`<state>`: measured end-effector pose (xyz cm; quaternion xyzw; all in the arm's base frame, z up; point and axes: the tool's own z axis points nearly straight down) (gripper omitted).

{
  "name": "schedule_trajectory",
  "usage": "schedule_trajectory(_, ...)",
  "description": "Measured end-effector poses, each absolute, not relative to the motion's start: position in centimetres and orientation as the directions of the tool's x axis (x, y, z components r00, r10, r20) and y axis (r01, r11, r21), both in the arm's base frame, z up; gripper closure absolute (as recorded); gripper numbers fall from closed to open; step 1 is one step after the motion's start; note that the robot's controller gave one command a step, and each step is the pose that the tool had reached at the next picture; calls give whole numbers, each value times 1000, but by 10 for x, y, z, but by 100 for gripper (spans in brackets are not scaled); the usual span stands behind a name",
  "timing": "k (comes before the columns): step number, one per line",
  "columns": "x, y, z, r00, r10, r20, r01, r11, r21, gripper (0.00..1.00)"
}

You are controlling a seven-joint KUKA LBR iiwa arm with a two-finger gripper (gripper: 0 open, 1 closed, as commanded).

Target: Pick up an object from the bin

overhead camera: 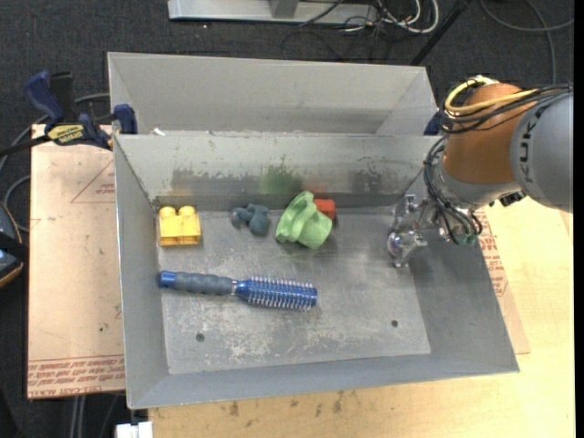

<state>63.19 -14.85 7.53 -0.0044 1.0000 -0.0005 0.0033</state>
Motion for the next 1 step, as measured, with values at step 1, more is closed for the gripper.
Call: schedule_trajectory(1, 613, -139, 207, -997, -76, -12, -76, 997, -2, 100)
